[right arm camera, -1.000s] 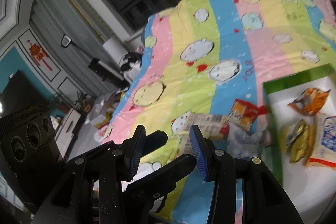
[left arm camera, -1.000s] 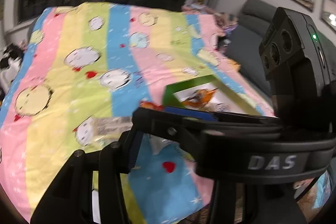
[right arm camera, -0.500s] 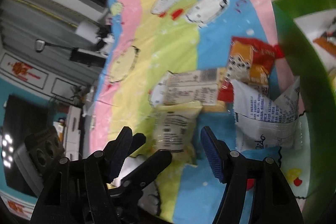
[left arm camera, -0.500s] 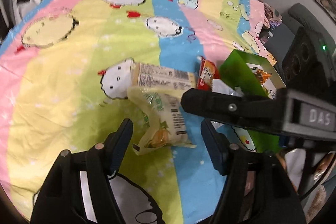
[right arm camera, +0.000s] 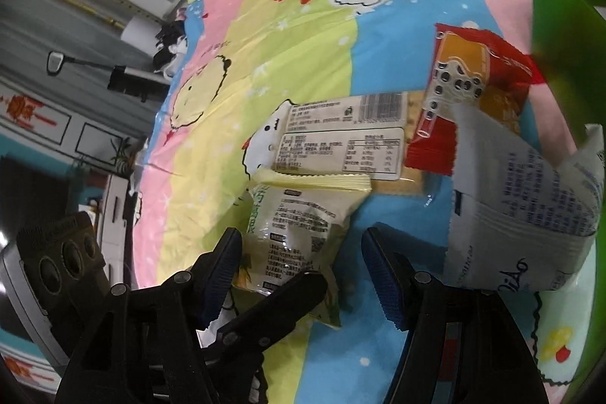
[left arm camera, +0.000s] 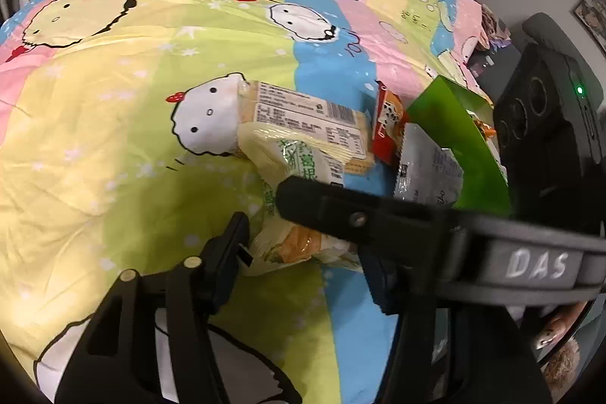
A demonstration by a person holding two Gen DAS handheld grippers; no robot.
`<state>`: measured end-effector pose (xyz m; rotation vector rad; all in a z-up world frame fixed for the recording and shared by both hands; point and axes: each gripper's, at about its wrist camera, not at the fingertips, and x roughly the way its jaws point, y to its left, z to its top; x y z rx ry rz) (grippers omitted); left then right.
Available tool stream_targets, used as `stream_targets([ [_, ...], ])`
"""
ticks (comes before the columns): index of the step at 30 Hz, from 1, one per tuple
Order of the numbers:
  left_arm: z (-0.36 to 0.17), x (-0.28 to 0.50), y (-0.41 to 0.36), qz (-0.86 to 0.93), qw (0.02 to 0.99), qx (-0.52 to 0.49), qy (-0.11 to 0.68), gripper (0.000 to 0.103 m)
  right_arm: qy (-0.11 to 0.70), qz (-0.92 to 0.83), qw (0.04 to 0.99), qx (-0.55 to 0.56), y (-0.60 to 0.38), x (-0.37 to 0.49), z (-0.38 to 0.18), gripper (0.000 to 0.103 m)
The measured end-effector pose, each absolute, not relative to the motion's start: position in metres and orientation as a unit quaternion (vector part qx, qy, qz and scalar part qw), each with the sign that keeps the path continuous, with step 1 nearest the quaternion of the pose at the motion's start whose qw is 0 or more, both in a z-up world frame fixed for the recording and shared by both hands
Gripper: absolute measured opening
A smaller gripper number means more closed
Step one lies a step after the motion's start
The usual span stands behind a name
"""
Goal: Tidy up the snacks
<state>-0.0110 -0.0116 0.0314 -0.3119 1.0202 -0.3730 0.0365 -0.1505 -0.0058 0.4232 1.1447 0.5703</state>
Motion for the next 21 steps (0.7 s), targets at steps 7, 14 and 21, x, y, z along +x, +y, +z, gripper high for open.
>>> stream_targets([
  [7, 0.032, -0.015, -0.015, -0.178, 0.852, -0.134, 0.474, 0.046, 0.534, 0.275, 0.777, 0.188, -0.143, 0.035, -0.007, 0.042],
  [14, 0.063, -0.029, -0.020, -0.184, 0.875, -0.121, 0.431, 0.045, 0.497, 0.281, 0.802, 0.174, -0.147, 0.018, 0.026, 0.042],
  [21, 0.111, -0.048, -0.041, -0.200, 0.903, -0.088, 0.369, 0.045, 0.430, 0.288, 0.839, 0.167, -0.167, -0.008, 0.076, 0.042],
])
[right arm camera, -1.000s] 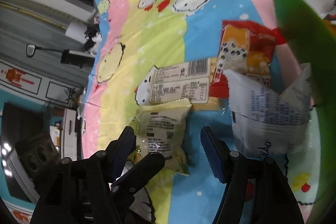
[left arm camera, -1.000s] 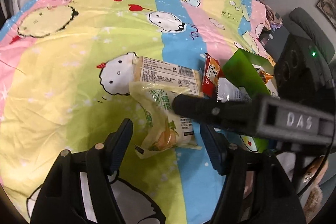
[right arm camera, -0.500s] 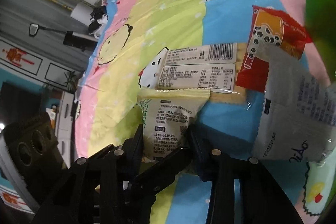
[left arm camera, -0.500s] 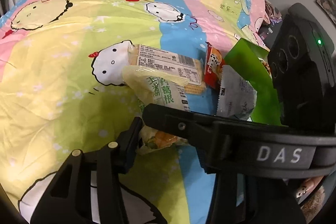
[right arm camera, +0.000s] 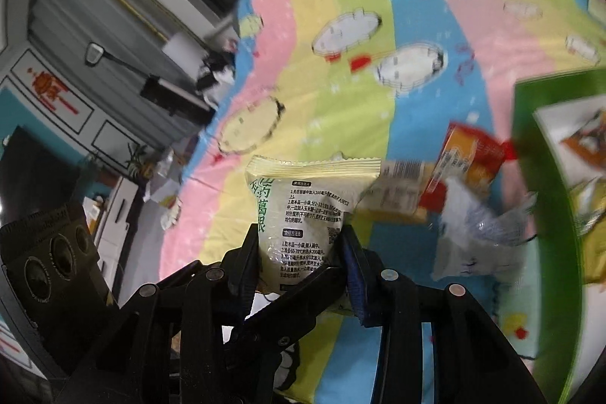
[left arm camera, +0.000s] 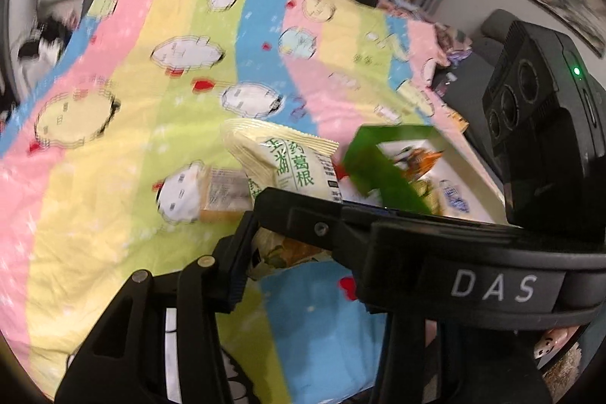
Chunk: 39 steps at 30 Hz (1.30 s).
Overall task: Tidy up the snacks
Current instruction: 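Carry the pale green packet with the right tool over the box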
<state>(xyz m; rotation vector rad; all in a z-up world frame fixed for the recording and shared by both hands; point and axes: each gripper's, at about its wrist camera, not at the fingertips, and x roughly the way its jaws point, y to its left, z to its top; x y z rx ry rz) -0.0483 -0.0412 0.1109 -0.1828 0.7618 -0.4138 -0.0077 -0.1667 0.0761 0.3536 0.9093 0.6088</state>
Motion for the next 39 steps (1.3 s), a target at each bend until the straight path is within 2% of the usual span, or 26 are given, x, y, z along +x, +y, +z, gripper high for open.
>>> stream_targets([
  [9, 0.154, -0.058, -0.095, -0.261, 0.914, -0.046, 0.307, 0.045, 0.343, 0.244, 0.887, 0.191, -0.229, -0.038, 0.124, 0.042],
  [19, 0.164, -0.051, -0.168, -0.328, 0.898, -0.010, 0.292, 0.045, 0.299, 0.183, 0.906, 0.236, -0.304, -0.053, 0.131, 0.042],
  [28, 0.153, -0.039, -0.233, -0.368, 0.872, 0.015, 0.321, 0.045, 0.297, 0.129, 0.902, 0.287, -0.366, -0.053, 0.114, 0.042],
  [39, 0.119, -0.023, -0.274, -0.383, 0.838, 0.013, 0.389, 0.044, 0.340, 0.085, 0.878, 0.325, -0.409, -0.037, 0.078, 0.043],
])
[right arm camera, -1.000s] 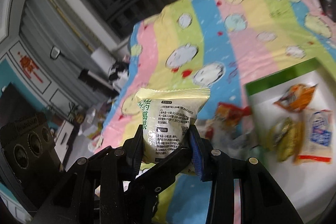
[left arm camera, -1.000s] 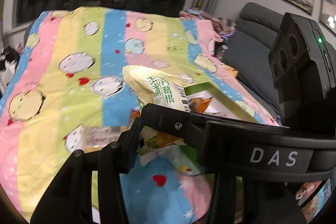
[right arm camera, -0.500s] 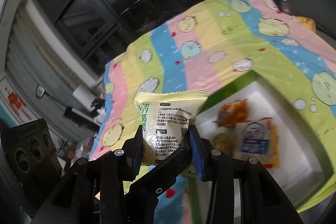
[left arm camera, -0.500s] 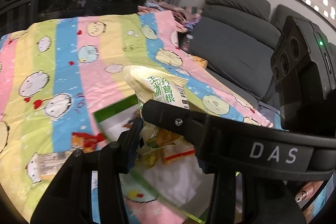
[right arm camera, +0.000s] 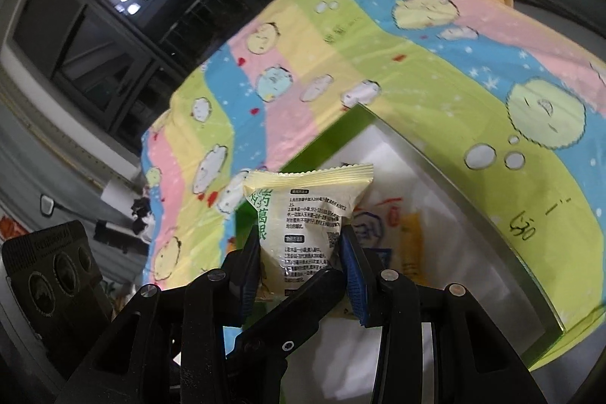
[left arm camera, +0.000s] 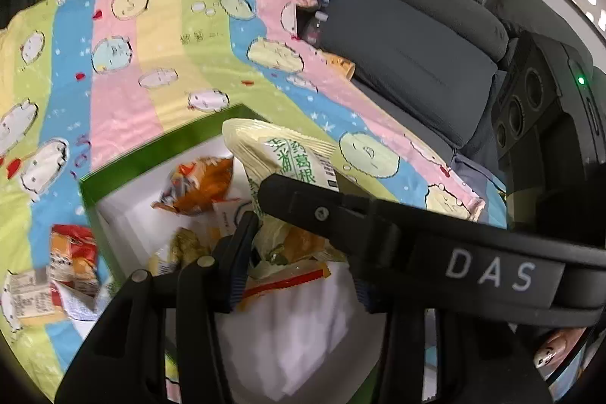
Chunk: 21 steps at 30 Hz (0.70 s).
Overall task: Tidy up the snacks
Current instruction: 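Carry the pale green packet with the right tool over the box, then lower the pale green packet into the box and open the right tool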
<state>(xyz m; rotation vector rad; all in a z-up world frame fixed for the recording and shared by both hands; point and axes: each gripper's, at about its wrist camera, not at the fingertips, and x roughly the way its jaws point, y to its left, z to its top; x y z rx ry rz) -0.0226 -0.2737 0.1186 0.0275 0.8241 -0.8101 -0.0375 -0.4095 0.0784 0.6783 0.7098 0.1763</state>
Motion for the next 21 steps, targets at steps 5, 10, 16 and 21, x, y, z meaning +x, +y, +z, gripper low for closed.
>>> stream_targets([
  [5, 0.108, -0.017, -0.282, -0.383, 0.826, 0.007, 0.414, 0.043, 0.364, 0.072, 0.866, 0.336, -0.418, -0.033, 0.066, 0.043],
  [10, 0.098, -0.011, -0.285, -0.386, 0.814, -0.003, 0.435, 0.043, 0.385, 0.056, 0.857, 0.337, -0.420, -0.029, 0.058, 0.043],
  [16, 0.083, -0.005, -0.287, -0.384, 0.793, -0.016, 0.473, 0.044, 0.416, 0.030, 0.850, 0.323, -0.418, -0.020, 0.047, 0.043],
  [21, 0.079, -0.003, -0.286, -0.378, 0.785, -0.022, 0.490, 0.046, 0.425, 0.023, 0.846, 0.320, -0.416, -0.017, 0.043, 0.045],
])
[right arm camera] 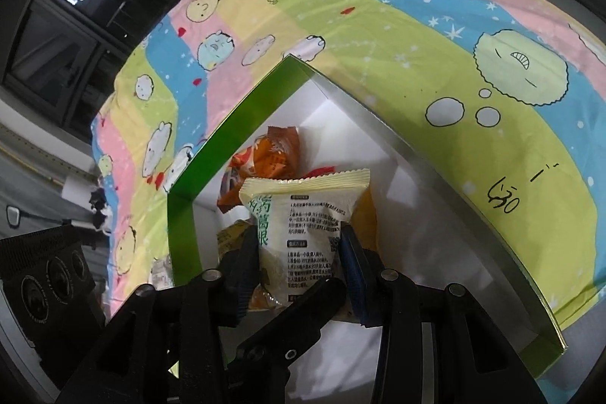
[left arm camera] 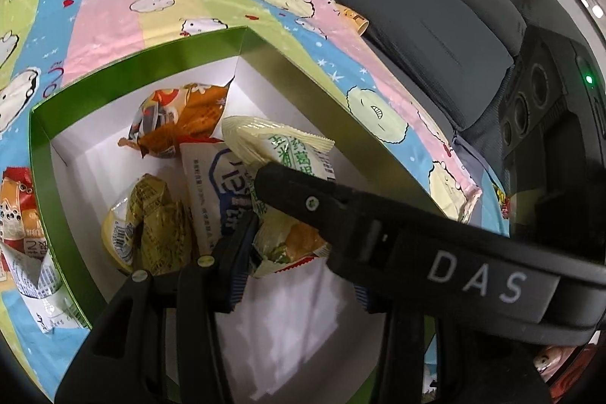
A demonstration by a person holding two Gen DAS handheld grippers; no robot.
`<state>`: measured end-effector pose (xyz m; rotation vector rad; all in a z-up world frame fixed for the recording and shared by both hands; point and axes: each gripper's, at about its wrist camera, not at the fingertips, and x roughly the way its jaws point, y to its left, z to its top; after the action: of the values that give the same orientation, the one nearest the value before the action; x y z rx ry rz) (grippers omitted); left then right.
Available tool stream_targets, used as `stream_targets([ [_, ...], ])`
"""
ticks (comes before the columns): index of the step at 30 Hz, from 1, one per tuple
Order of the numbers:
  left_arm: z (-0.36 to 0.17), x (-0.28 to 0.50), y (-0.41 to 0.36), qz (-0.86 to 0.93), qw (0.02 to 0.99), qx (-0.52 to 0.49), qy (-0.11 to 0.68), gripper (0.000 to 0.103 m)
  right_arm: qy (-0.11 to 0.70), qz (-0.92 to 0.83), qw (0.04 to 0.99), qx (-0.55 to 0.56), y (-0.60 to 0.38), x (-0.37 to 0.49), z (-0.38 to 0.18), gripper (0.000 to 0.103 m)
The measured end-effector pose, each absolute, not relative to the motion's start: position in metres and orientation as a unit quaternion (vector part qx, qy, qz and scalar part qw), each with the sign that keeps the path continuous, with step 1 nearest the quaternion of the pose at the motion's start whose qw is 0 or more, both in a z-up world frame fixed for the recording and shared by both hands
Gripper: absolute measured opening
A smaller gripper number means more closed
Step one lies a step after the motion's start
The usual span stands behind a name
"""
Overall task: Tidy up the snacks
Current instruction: 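Lower the pale green packet into the box and open the right tool, then move the right tool to the cake bar and grasp it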
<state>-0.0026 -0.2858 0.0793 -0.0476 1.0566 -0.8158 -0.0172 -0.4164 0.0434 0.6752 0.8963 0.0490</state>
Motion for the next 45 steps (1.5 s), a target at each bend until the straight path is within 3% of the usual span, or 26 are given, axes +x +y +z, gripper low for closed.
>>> stream_targets([
  [4, 0.079, -0.005, -0.285, -0.364, 0.790, -0.025, 0.492, 0.049, 0.426, -0.022, 0.852, 0.302, -0.416, -0.019, 0.046, 0.068],
  [5, 0.078, -0.005, -0.285, -0.361, 0.791, -0.024, 0.493, 0.051, 0.426, -0.023, 0.853, 0.301, -0.417, -0.019, 0.046, 0.069],
  [11, 0.076, -0.004, -0.281, -0.359, 0.790, -0.029, 0.496, 0.058, 0.435, -0.042, 0.842, 0.315, -0.425, -0.019, 0.040, 0.069],
  [24, 0.075, 0.000, -0.281, -0.336, 0.810, -0.007, 0.480, 0.062, 0.440, -0.088, 0.839, 0.308, -0.428, -0.024, 0.037, 0.069],
  [45, 0.072, 0.001, -0.288, -0.341, 0.822, 0.063, 0.452, 0.063, 0.413, -0.110, 0.834, 0.350, -0.434, -0.044, 0.040, 0.068],
])
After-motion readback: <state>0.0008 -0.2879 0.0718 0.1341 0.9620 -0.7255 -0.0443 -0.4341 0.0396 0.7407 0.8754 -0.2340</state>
